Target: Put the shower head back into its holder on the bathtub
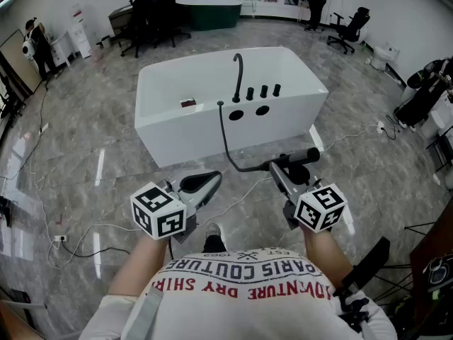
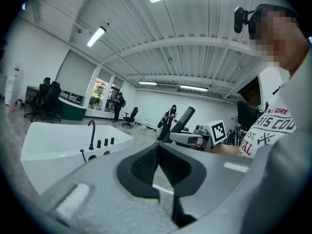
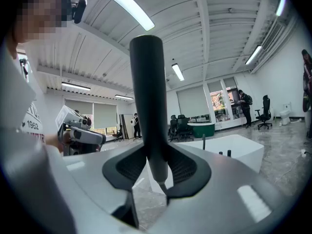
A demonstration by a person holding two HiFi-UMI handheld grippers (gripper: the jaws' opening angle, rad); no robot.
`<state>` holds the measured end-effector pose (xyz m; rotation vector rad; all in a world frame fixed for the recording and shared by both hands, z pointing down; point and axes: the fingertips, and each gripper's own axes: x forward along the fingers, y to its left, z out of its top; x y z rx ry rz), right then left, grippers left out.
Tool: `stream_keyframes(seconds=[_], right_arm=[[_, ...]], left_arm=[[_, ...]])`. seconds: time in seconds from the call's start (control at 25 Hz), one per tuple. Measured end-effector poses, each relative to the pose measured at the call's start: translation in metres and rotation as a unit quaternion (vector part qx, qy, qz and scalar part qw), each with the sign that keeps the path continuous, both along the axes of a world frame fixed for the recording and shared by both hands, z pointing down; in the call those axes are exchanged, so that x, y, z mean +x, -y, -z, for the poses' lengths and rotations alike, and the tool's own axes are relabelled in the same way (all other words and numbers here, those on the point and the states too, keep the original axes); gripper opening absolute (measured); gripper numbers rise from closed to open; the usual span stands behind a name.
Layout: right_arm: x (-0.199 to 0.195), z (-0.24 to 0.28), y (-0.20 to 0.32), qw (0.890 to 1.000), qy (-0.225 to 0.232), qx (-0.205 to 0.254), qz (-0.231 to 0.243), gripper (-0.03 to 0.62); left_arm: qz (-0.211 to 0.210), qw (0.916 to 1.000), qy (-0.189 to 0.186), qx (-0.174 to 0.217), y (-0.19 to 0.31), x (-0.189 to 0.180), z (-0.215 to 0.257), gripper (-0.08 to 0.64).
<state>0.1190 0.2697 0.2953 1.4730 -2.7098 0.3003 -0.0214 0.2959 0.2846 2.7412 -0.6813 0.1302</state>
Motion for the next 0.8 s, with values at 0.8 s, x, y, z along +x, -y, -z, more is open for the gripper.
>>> stream_keyframes(seconds=[0.8], right_arm=[[0.014,-0.001,-0.011,0.999,0.037,-0.002,0.004,0.137]], left_arm=[[0.008,0.9998,0.005,-0.017,-0.012,0.003,-0.018,0.003]])
